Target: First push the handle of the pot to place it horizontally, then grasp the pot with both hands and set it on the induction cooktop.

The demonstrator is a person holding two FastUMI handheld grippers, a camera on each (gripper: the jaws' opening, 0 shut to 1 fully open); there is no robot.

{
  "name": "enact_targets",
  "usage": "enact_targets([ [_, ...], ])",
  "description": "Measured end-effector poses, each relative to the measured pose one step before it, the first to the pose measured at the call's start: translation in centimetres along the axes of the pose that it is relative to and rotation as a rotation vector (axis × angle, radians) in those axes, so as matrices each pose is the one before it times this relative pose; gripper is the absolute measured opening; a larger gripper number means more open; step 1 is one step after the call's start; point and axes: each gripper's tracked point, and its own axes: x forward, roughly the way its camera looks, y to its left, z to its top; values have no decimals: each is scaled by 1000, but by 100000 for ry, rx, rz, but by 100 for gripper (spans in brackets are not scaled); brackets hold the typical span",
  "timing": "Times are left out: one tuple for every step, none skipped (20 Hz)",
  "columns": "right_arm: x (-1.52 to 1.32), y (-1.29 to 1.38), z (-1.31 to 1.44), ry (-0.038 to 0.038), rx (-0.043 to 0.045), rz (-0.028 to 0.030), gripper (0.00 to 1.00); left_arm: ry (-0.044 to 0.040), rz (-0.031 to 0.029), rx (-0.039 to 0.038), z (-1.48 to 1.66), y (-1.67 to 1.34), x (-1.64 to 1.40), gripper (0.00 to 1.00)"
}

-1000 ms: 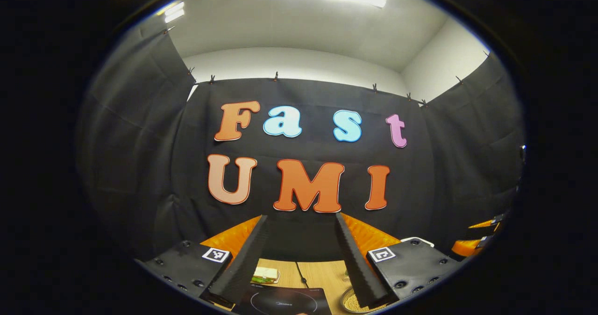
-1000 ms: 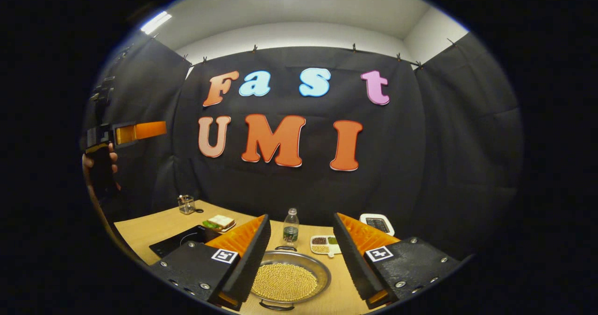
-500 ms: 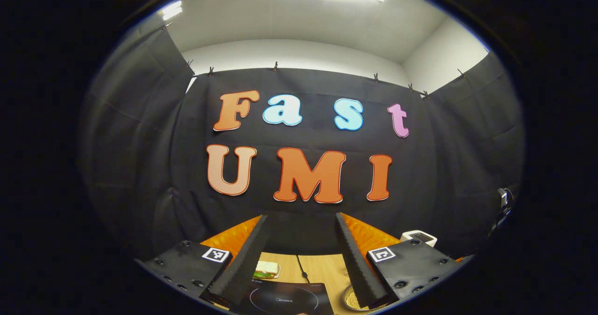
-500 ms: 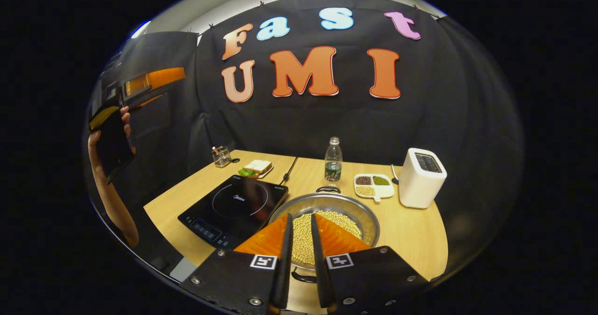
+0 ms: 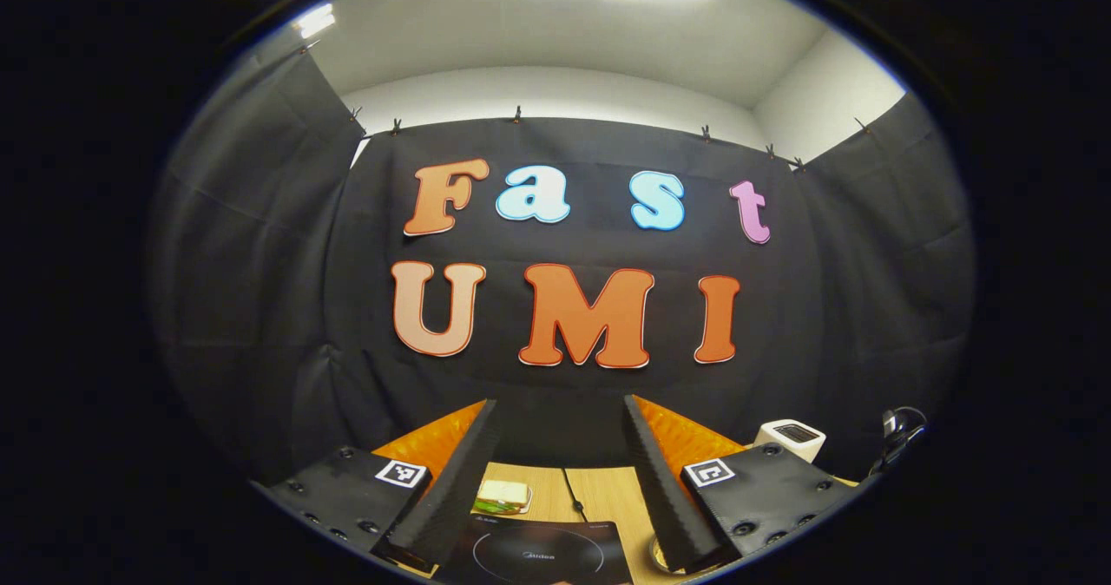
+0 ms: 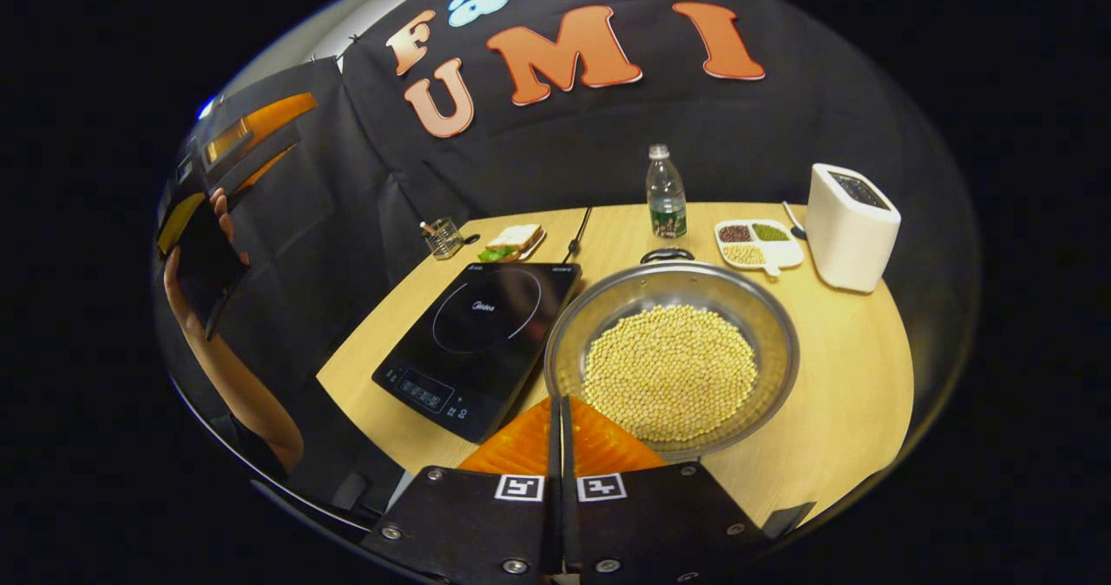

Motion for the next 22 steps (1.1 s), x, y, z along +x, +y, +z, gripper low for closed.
enact_targets([
  [240,79,-742,2547,-1308,1285,0,1107,355,-335,-446,198,140,92],
  [364,-278,-545,2148,-186,-327,0,1168,86,-292,-340,104,136,92],
  [186,-252,-372,2087,253,-666,0,741,148,-246,-286,84,159,92],
  [323,-203,-378,1919,491,8,0,616,203,-130,-217,76,138,92],
  [627,-73,-469,2042,1296,756,0,450,320,3,-184,161,110,92],
  [470,118,-276,2157,1611,1408,0,482,247,90,-198,69,141,92],
  [344,198,-487,2641,1825,1380,0,647,131,197,-318,-82,87,92],
  [502,-25,-580,3278,1579,717,0,613,84,180,-187,-29,116,92],
  [356,-97,-502,2344,936,502,0,300,-124,165,-123,0,32,92],
  [446,-86,-293,1902,1047,395,0,-6,-25,132,5,-50,217,93],
  [449,91,-263,1795,1381,793,0,169,-18,203,-152,22,62,93],
  [428,97,-257,1736,1350,917,0,322,24,129,-159,36,167,92],
  [415,3,-313,1599,1075,403,0,479,-46,61,-243,9,168,92],
  [346,-90,-192,1300,807,-127,0,560,-22,-25,-140,-23,172,92],
  [225,-182,-285,1163,78,-653,0,401,-45,-161,-111,19,218,92],
  [289,-221,-28,390,104,-981,0,406,24,-315,-176,14,189,92],
  [307,-137,-125,610,93,-607,0,384,-339,-452,-203,-80,222,92],
  [209,-155,-71,398,493,-377,0,222,-500,-341,-236,-209,194,93],
  [250,-117,-226,676,395,-326,0,387,-476,-173,-347,-205,334,93],
  [285,-85,-246,794,296,142,0,891,-500,-79,-404,-322,305,92],
  [268,-66,-435,1264,80,134,0,1224,-896,62,-375,-399,404,93],
  [292,-356,-354,903,987,-727,0,1460,-971,37,-511,-400,379,92],
])
